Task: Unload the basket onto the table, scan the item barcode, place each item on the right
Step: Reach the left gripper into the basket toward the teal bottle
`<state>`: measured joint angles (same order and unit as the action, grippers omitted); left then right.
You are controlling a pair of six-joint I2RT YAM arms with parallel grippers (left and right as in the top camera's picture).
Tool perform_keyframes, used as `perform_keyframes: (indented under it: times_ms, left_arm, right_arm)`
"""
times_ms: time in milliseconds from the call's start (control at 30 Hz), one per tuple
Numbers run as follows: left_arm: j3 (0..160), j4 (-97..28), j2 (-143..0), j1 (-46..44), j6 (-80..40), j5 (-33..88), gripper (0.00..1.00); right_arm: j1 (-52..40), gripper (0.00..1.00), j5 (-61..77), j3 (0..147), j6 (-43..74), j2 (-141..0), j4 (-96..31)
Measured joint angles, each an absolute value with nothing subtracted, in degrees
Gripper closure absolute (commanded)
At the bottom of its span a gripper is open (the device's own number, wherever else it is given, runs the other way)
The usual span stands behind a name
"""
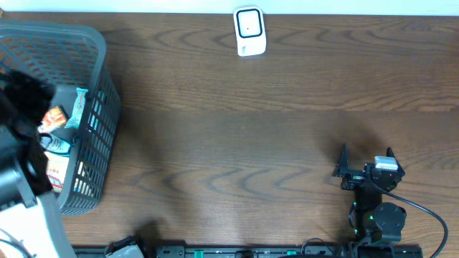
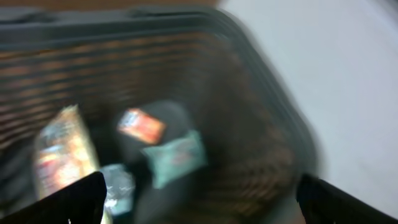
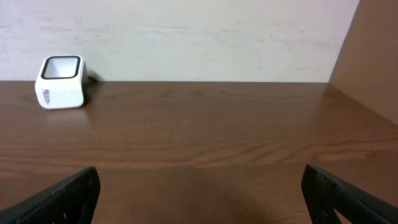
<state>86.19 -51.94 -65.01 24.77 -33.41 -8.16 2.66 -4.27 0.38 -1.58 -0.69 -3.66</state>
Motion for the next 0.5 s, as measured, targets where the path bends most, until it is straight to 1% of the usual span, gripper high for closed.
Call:
perform_keyframes:
  times_ms: [233, 500]
  left_arm:
    - [86.19, -59.02, -73.12, 31.83, -37.71, -10.35, 0.02]
    - [86.19, -66.19, -80.29, 34.09, -40.14, -9.28, 0.02]
  right_arm:
    - [2.66, 0.01, -4.27, 0.38, -1.58, -0.69, -3.66]
    - [2.66, 0.01, -4.27, 0.38, -1.58, -0.69, -3.66]
